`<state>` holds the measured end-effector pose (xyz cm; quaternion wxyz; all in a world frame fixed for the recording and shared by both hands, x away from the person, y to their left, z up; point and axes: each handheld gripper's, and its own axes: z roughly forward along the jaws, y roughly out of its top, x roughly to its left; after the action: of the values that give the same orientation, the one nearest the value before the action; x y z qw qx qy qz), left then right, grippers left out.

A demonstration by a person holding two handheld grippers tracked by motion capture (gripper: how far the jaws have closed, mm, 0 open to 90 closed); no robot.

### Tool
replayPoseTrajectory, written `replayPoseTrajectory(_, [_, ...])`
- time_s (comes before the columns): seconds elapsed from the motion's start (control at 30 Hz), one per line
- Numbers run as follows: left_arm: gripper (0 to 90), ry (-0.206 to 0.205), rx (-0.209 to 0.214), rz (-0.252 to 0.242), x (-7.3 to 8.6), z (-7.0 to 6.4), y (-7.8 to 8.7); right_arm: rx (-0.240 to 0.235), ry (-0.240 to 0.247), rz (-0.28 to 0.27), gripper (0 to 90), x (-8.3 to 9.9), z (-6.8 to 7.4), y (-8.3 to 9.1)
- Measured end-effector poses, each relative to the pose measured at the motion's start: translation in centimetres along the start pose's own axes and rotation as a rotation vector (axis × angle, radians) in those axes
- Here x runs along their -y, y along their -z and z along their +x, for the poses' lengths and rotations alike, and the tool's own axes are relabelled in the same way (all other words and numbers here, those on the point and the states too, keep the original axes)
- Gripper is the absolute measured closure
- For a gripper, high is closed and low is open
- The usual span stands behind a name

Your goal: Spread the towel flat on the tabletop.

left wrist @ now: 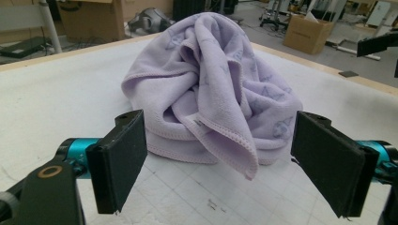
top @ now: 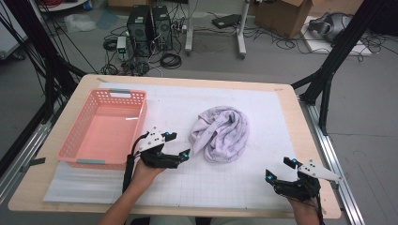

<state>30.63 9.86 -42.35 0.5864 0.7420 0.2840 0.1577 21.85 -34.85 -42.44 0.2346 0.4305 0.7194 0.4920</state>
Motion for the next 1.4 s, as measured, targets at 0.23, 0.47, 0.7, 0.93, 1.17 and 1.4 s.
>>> replayPoseTrajectory(0.23, [20.0, -0.002, -0.003, 0.025, 0.1, 0.0, 0.1, -0.030, -0.026, 0.086, 10.4, 0.3, -0.9, -1.9])
replayPoseTrajectory(0.47, [20.4, 0.022, -0.019, 0.027, -0.2, 0.3, -0.2, -0.064, -0.044, 0.182, 18.9, -0.6, -1.7, -5.9])
replayPoseTrajectory(0.7, [31.4, 0.007, -0.001, 0.066, -0.9, 0.2, -2.5, -0.105, -0.105, 0.258, 16.2, -1.9, -0.7, -10.6])
replayPoseTrajectory(0.93, [32.1, 0.003, 0.008, 0.184, -1.9, 0.4, -6.4, -0.041, -0.036, 0.308, 35.4, -3.2, 1.1, -13.6])
replayPoseTrajectory(1.17, [75.7, -0.094, -0.006, 0.372, -0.8, 0.0, -9.0, -0.064, -0.025, 0.295, 81.2, -3.2, -0.3, -10.9])
replayPoseTrajectory(1.4, [85.0, -0.073, -0.116, 0.330, -1.5, 1.4, -7.8, -0.126, -0.107, 0.220, 81.9, -2.8, -1.3, -6.1])
